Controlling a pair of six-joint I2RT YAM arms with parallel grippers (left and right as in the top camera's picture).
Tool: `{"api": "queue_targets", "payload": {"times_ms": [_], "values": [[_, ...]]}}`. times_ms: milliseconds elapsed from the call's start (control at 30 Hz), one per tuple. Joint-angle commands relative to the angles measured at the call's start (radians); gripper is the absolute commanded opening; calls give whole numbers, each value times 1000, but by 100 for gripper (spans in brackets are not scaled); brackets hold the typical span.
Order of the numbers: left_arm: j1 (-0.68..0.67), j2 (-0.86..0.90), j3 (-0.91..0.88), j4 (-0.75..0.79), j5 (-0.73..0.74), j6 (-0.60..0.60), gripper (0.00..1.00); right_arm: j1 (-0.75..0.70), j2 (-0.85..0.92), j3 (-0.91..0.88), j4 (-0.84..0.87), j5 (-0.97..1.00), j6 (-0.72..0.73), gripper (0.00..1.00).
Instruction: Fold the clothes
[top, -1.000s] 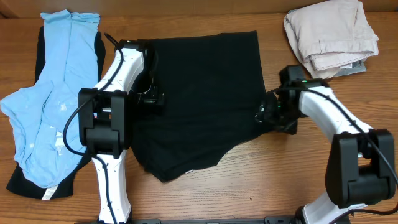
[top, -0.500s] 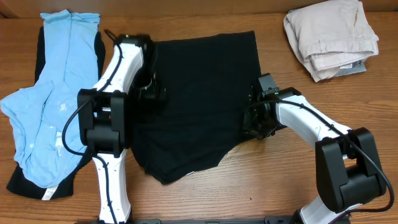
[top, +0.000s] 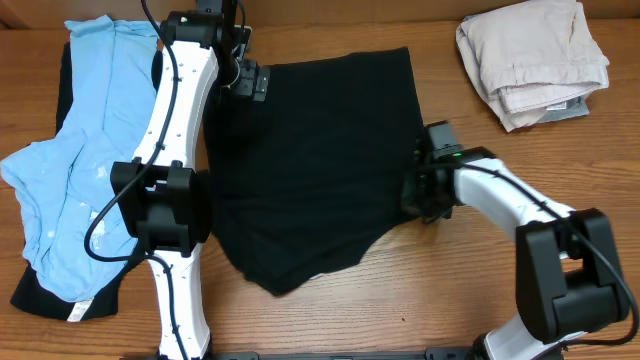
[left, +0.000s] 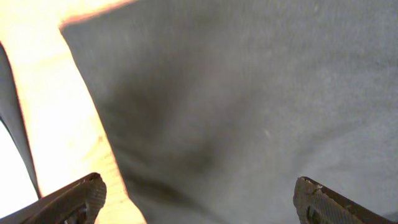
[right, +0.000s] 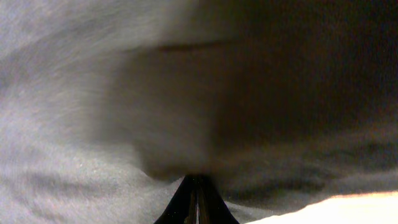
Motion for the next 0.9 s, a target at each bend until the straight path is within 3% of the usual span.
{"api": "queue_targets", "payload": {"times_ms": [0,367,400,500,567,733,867], "values": [[-5,-22,11,55,4,84,100,-132,15,-35,0,104,4,4],[-7,-22,-106,221,7,135,100,-418,15,-2,95,25,-133,5],[-7,-21,-134,249,7,148,100,-431,15,12,94,-20,-153,9],[0,-21,-221,332,7,151,100,-461,14,65,64,-184,-199,34],[8,-21,-272,375,8,145,100,-468,14,101,40,-257,-199,42],[28,-19,-365,455,8,71,100,-463,14,176,-27,-320,-199,45],[42,-18,-414,502,6,7,89,-450,7,196,-56,-319,-202,45]]}}
